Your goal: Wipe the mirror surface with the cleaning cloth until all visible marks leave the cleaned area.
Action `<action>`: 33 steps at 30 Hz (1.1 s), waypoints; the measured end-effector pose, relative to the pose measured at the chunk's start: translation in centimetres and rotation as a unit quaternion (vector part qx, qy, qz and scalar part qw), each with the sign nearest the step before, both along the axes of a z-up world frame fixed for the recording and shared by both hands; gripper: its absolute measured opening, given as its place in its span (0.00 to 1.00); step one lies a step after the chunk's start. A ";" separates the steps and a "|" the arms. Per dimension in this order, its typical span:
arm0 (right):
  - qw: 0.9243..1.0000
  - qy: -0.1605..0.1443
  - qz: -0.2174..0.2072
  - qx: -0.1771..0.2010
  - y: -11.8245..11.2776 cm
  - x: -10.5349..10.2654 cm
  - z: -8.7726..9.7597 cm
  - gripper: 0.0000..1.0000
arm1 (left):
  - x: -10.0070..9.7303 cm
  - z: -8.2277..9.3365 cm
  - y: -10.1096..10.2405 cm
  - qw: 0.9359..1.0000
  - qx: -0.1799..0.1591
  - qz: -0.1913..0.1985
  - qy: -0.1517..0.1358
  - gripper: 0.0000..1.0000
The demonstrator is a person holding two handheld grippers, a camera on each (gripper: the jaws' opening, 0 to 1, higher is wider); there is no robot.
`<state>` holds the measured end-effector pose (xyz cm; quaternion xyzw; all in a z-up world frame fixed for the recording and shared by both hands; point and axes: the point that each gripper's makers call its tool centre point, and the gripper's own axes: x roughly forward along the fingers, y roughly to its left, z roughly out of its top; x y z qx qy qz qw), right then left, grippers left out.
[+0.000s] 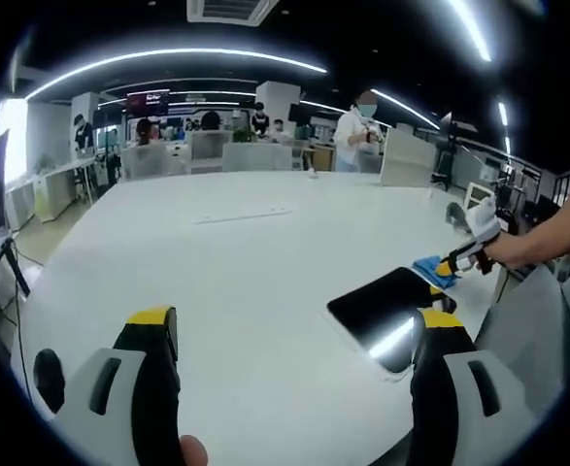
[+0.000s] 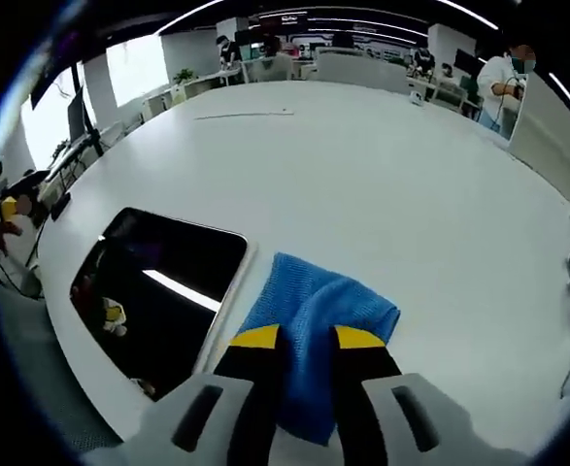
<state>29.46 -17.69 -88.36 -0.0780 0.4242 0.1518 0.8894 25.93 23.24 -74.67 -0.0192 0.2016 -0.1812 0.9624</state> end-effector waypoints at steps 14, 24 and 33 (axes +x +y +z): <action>0.999 0.022 -0.021 0.033 0.2 0.2 -0.2 0.00 | 0.4 -0.4 -0.9 1.000 0.005 -0.023 -0.002 0.99; 0.994 0.049 -0.068 0.072 0.2 0.6 -0.2 0.00 | 0.2 0.0 -1.3 0.999 0.012 -0.029 -0.008 0.99; 0.990 0.017 -0.079 0.116 2.1 3.2 4.1 0.00 | -0.6 -0.3 -1.0 1.000 0.008 -0.018 -0.007 0.99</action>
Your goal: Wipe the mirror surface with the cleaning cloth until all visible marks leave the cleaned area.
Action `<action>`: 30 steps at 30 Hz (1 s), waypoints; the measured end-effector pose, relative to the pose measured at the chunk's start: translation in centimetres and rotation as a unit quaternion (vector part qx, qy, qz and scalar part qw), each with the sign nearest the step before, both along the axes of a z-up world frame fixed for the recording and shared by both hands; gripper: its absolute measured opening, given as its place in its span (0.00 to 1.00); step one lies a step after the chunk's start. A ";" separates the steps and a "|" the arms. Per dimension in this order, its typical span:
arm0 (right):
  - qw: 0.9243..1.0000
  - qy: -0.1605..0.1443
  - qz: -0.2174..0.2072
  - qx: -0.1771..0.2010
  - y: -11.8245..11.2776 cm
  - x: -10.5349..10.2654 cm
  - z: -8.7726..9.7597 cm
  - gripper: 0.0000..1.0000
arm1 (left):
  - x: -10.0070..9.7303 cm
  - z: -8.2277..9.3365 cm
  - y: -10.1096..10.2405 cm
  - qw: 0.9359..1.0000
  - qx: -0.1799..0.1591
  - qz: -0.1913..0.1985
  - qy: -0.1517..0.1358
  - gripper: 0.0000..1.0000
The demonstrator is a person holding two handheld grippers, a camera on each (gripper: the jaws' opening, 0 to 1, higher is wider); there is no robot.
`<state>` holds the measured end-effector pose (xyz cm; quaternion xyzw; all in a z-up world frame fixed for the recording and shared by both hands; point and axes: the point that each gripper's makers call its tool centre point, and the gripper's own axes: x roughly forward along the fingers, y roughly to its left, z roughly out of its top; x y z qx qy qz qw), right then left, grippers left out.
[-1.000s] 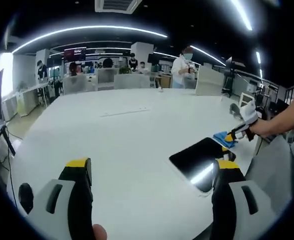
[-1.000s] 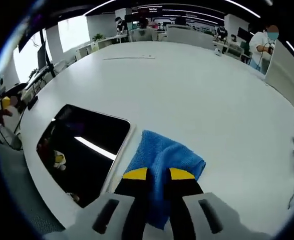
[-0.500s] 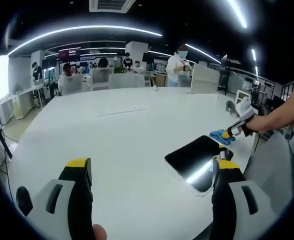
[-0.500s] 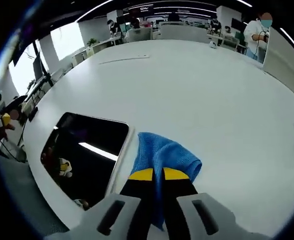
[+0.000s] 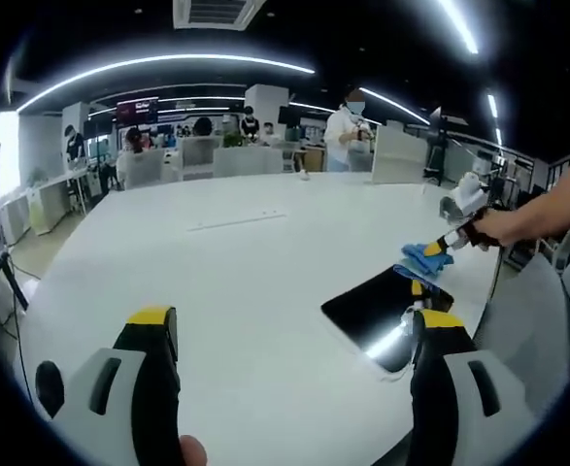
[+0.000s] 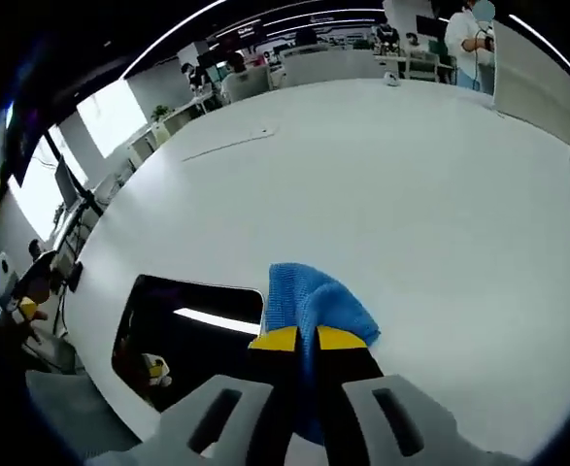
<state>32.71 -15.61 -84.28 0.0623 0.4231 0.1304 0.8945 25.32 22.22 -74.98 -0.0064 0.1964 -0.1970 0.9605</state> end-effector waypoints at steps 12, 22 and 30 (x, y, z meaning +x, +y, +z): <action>0.998 0.030 0.035 -0.029 5.1 1.0 -2.8 0.00 | 0.3 -0.4 -0.7 1.000 -0.003 -0.007 0.006 0.99; 0.998 0.039 0.024 -0.034 6.1 0.8 -3.5 0.00 | 0.2 -0.9 -0.4 1.000 -0.005 -0.006 0.010 0.99; 0.998 0.045 0.025 -0.033 8.1 0.8 -3.5 0.00 | 0.0 -0.9 -1.3 1.000 -0.005 -0.016 0.005 0.99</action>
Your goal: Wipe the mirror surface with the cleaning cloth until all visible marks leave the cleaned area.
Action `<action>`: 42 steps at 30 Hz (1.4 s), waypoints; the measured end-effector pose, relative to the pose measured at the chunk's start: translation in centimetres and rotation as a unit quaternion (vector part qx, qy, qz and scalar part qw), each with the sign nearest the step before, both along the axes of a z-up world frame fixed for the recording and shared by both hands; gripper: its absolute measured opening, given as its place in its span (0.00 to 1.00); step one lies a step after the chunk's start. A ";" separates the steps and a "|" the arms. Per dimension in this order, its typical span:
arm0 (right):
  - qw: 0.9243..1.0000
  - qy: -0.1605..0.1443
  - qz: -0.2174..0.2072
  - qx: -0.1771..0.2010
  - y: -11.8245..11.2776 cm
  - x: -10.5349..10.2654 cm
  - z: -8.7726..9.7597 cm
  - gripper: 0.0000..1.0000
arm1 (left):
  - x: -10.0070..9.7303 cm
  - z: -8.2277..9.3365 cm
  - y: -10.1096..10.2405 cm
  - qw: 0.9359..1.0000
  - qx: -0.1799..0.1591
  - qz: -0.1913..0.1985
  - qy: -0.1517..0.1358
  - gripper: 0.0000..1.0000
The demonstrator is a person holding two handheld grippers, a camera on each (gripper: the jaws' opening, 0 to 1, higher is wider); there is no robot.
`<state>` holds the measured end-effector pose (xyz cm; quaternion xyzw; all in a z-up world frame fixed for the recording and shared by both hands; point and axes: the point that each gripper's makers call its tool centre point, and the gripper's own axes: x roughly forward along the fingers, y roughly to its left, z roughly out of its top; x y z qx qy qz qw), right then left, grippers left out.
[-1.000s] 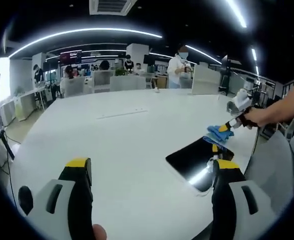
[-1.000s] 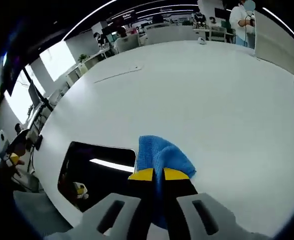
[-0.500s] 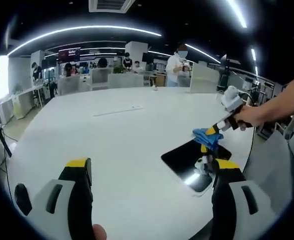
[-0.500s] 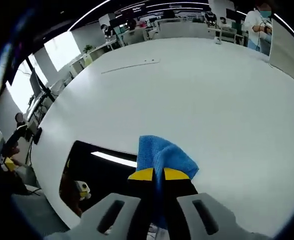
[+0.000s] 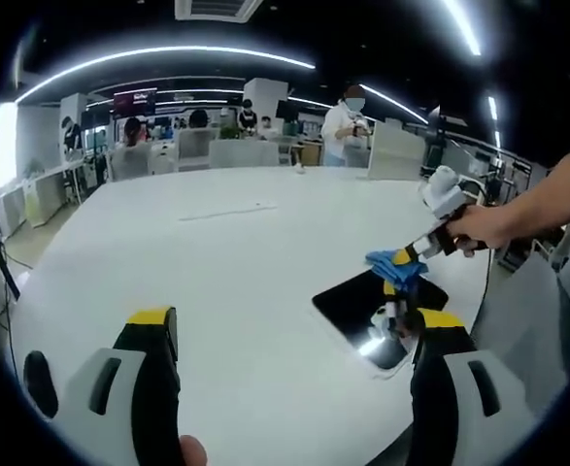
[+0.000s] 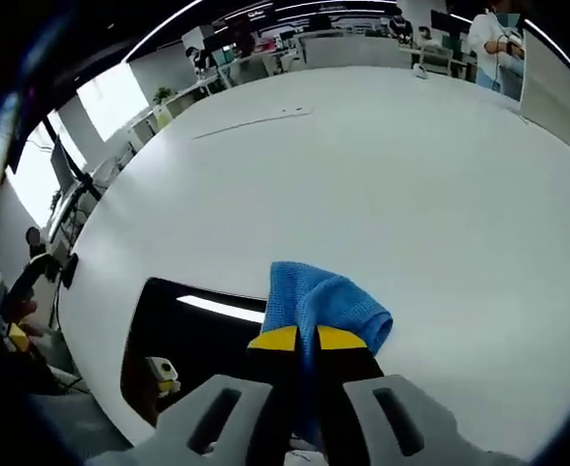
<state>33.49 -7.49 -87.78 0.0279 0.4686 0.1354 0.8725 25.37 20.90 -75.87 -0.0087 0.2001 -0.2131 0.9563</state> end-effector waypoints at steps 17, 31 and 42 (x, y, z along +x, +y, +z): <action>0.999 0.023 0.037 0.000 6.3 0.1 0.0 0.00 | -0.4 -0.9 -0.2 1.000 -0.014 0.003 0.006 0.99; 0.997 0.025 0.078 0.010 12.5 0.3 0.0 0.00 | -0.2 -1.3 1.3 1.000 -0.010 0.020 0.008 0.99; 0.995 0.022 0.094 0.031 15.9 0.4 0.0 0.00 | -0.1 -0.4 1.4 1.000 0.001 0.031 0.007 0.99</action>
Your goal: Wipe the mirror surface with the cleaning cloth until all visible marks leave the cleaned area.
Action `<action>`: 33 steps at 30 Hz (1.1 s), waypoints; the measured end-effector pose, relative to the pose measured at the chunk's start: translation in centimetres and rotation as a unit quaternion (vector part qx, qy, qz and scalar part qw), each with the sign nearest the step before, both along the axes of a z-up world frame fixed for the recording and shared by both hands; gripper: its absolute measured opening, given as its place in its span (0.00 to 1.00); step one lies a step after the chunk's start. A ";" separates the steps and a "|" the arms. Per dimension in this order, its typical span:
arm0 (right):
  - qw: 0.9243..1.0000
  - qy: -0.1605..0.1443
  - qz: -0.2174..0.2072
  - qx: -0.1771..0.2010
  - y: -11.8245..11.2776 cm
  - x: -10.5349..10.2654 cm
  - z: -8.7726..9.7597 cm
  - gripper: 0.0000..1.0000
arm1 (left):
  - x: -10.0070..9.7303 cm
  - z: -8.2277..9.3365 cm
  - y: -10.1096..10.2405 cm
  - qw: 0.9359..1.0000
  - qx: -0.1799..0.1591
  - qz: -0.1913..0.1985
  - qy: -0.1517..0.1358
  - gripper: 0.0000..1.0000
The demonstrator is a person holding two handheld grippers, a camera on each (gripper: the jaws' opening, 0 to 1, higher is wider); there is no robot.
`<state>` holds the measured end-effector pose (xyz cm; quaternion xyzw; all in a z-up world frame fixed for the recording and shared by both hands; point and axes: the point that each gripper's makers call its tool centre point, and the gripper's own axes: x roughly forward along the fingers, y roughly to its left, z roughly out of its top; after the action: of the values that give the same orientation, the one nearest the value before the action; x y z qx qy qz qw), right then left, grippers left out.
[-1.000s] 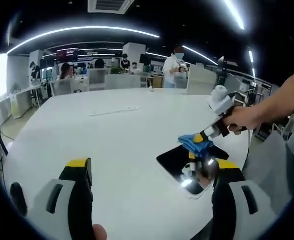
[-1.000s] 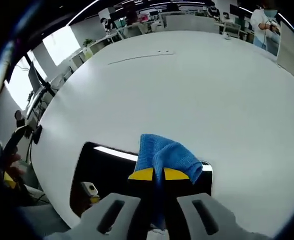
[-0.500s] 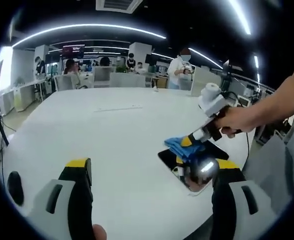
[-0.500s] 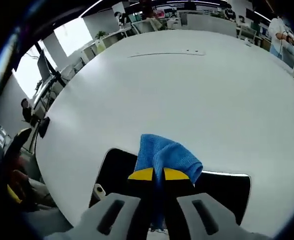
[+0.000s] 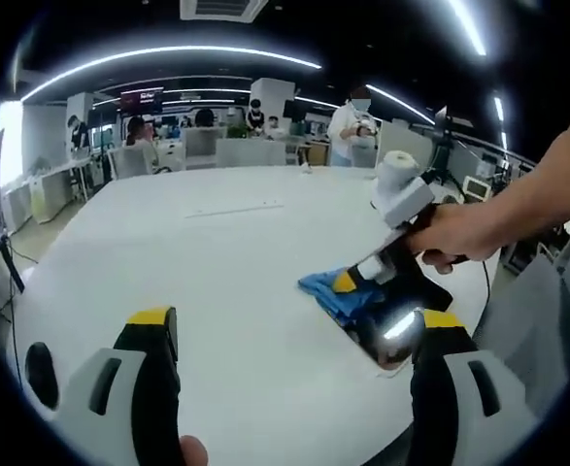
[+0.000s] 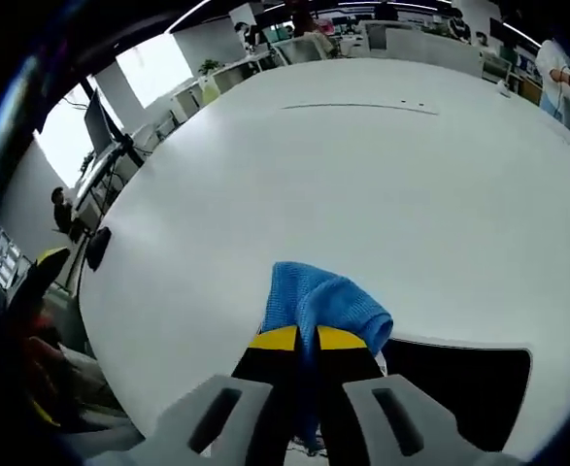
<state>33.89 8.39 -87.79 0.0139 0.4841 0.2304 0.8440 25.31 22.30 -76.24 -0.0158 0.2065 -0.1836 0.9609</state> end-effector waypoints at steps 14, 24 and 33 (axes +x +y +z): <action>1.000 0.016 0.019 0.002 0.2 -2.3 0.0 0.00 | 0.4 0.3 0.5 1.000 0.007 0.008 -0.006 0.99; 0.999 0.030 0.017 0.012 0.4 -5.1 0.0 0.00 | 0.0 0.4 0.3 1.000 0.006 0.006 -0.008 0.99; 0.998 0.047 0.021 0.019 0.2 -6.2 0.0 0.00 | -0.7 0.1 -0.2 1.000 0.017 -0.010 -0.004 0.99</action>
<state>27.73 8.58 -87.78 0.0304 0.5188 0.2567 0.8149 24.58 22.08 -76.12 0.0030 0.2057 -0.1896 0.9601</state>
